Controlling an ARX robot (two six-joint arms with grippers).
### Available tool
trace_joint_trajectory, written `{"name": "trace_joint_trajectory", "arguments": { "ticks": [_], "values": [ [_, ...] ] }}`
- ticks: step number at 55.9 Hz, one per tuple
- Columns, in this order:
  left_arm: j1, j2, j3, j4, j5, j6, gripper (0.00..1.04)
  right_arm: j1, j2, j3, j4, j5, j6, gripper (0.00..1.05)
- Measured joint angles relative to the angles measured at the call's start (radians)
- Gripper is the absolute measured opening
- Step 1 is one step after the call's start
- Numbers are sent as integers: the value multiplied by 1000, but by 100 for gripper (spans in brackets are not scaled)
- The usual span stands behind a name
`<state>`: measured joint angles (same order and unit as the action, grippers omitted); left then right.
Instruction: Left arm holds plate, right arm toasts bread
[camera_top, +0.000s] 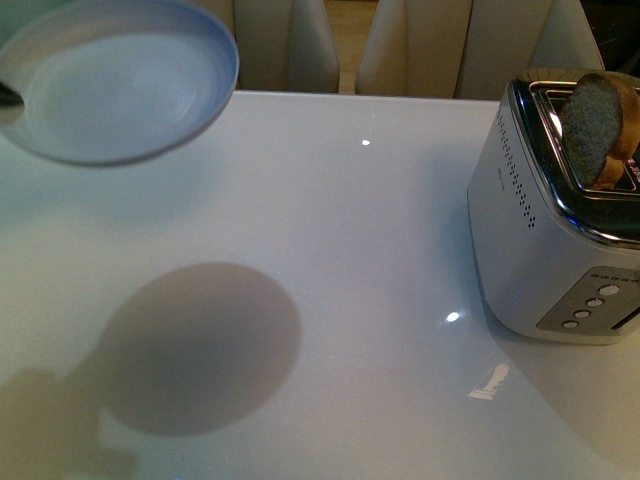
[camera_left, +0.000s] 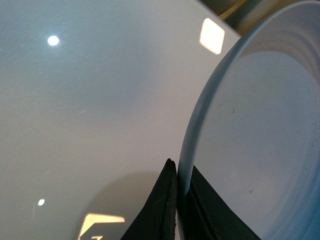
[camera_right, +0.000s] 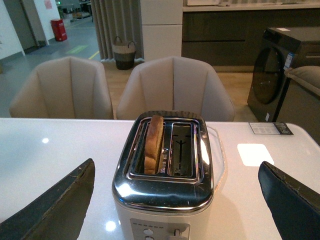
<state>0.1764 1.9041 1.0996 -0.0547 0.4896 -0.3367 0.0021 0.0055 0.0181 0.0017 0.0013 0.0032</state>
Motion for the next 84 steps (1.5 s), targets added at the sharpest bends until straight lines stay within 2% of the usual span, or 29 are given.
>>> {"name": "trace_joint_trajectory", "arguments": {
  "ticks": [8, 19, 66, 84],
  "values": [
    [38, 131, 0, 48, -15, 19, 3, 0, 0, 0, 0, 0, 0, 96],
    [44, 225, 0, 100, -19, 7, 3, 0, 0, 0, 0, 0, 0, 96],
    [87, 473, -5, 290, -41, -54, 3, 0, 0, 0, 0, 0, 0, 96],
    [87, 542, 21, 303, -55, -62, 3, 0, 0, 0, 0, 0, 0, 96]
  ]
}}
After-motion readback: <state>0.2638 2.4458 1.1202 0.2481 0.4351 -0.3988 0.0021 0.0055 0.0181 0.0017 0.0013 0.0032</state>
